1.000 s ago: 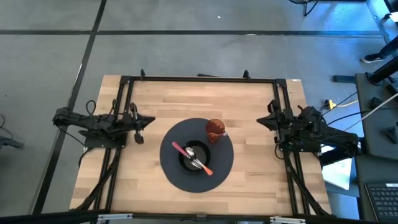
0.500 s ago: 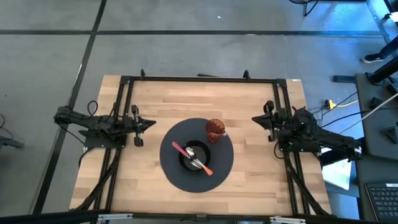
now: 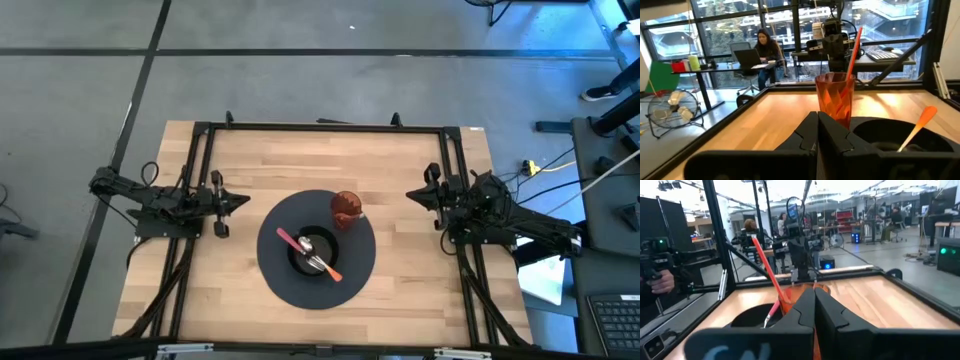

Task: Pick & Place Utensil
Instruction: Return to Home Position

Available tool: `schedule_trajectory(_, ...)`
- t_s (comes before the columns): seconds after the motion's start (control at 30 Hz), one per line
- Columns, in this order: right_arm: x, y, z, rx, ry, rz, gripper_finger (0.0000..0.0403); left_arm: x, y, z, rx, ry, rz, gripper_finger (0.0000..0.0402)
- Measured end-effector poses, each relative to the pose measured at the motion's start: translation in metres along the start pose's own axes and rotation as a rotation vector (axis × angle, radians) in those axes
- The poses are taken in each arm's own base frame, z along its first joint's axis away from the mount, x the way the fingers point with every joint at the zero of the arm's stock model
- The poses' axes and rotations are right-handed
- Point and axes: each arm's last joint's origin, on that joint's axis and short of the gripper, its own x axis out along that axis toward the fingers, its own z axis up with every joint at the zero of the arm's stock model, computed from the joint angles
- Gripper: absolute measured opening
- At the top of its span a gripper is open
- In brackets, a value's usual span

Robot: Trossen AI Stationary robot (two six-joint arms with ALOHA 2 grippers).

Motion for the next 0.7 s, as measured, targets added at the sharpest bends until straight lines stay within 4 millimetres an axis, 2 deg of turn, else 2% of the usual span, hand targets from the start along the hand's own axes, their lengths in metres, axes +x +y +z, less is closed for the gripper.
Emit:
schedule_trajectory(0.2, 0.001, -0.003, -0.011, 0.04, -0.002, -0.02, 0.0, -0.003, -0.003, 0.0, 0.008, 0.006, 0.029, 0.0002)
schedule_trajectory(0.47, 0.003, 0.005, -0.011, 0.014, 0.001, 0.035, 0.0, -0.008, -0.011, 0.001, 0.02, 0.003, -0.046, 0.0003)
schedule_trajectory(0.7, 0.004, 0.01, -0.011, -0.011, -0.008, 0.042, 0.0, -0.013, -0.014, 0.0, 0.065, 0.025, 0.02, 0.0003)
